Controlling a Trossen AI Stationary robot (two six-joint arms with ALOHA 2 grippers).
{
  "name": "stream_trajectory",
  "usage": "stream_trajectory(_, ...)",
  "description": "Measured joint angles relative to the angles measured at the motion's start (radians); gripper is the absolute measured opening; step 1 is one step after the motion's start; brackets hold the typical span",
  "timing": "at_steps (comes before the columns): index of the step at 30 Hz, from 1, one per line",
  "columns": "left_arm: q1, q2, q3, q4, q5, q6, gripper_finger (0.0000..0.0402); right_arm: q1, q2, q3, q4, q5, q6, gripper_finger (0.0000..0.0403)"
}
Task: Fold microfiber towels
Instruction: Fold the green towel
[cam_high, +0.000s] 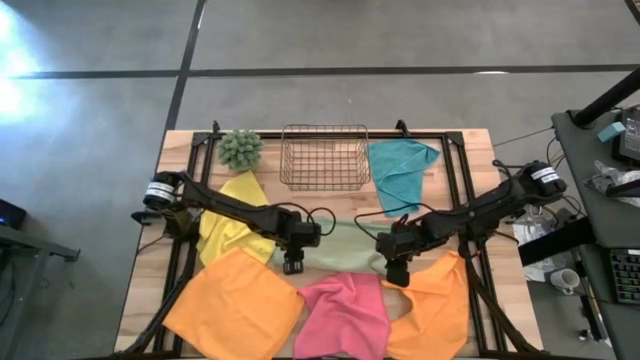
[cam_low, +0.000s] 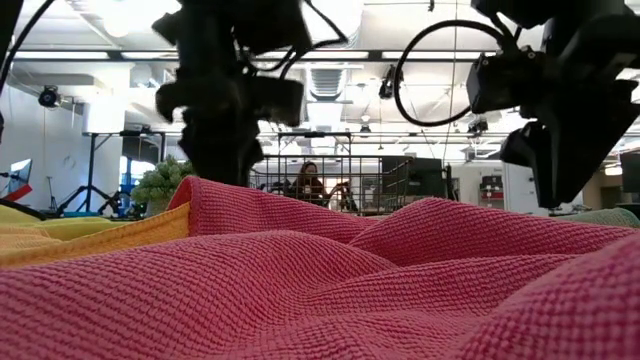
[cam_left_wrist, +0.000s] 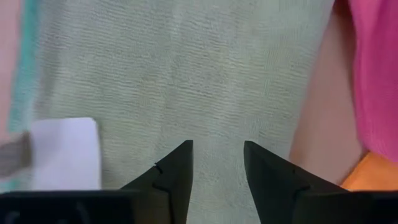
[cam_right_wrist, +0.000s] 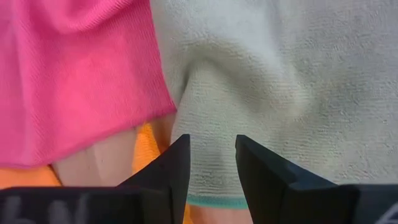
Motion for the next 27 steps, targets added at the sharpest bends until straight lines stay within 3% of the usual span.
stream_trajectory(13, 0.005, -0.007, -0.15, 0.136, 0.003, 0.0, 0.012, 0.0, 0.09, -0.003, -0.099, -0.044, -0.009, 0.0065)
stream_trajectory(21, 0.015, -0.002, -0.134, 0.184, -0.055, -0.001, 0.012, 0.0, 0.087, -0.003, -0.224, -0.008, -0.007, 0.0061)
stream_trajectory(27, 0.015, -0.021, -0.103, 0.139, -0.06, 0.0, 0.012, 0.0, -0.018, 0.006, -0.327, 0.018, 0.028, 0.0055)
